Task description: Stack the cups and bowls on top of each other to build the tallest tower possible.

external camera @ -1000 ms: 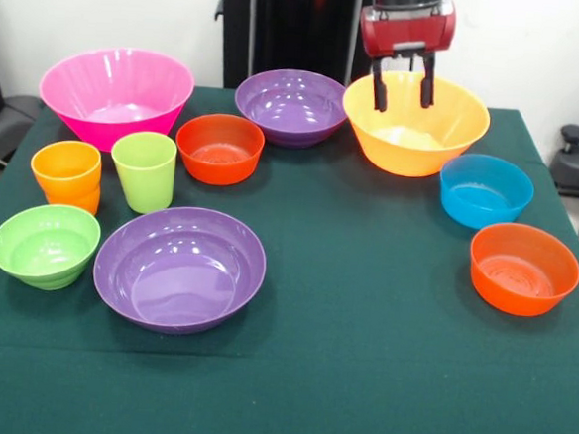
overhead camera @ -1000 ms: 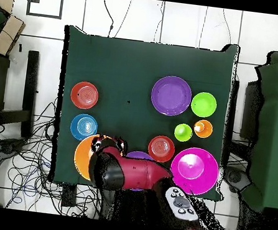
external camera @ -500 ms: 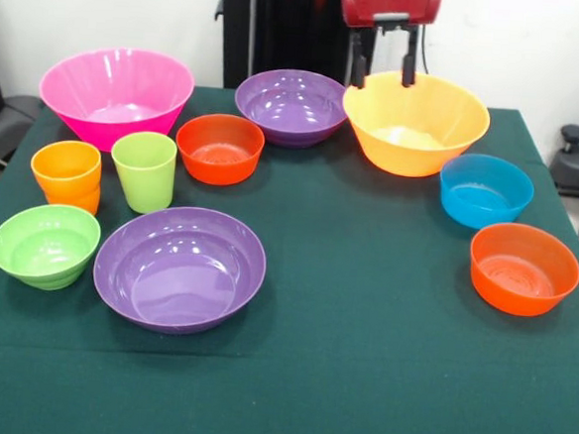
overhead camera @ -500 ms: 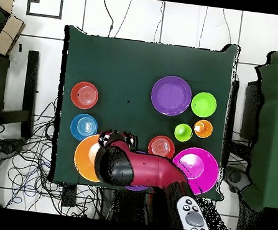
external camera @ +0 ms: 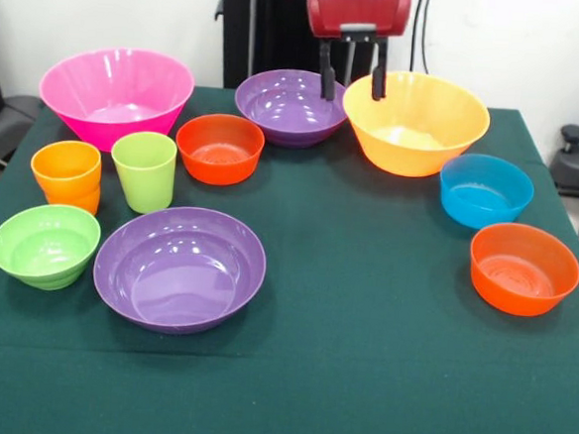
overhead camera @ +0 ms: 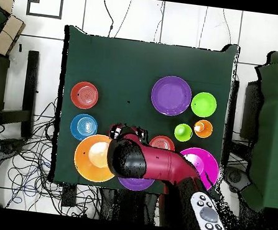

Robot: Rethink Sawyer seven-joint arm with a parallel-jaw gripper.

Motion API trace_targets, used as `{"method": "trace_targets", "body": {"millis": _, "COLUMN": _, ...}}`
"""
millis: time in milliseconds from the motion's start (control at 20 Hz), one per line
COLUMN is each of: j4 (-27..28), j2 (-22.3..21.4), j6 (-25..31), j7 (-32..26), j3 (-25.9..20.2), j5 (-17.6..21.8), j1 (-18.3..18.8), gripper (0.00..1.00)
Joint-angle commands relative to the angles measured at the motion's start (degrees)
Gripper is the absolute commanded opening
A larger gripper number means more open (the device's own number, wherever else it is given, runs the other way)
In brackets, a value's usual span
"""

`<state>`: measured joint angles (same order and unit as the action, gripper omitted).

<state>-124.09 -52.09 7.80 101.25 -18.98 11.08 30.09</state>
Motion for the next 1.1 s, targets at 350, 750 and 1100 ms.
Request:
{"method": "trace_targets", "body": {"millis": 350, "j4": 2.93, "j2": 12.39, "j6": -10.02, "j7": 5.05, "j3": 0.34, "j5": 7.37, "j1": -4.33, "gripper": 1.0}}
{"method": "trace_targets", "body": {"millis": 750, "j4": 1.17, "j2": 13.95, "j6": -14.79, "j7": 5.1, "j3": 1.62, "j5": 10.38, "j1": -5.32, "gripper": 1.0}}
{"method": "trace_targets", "body": {"millis": 1100, "j4": -0.54, "j2": 18.47, "j6": -24.75, "j7": 6.32, "j3": 5.57, "j5": 14.66, "j1": -7.43, "gripper": 1.0}}
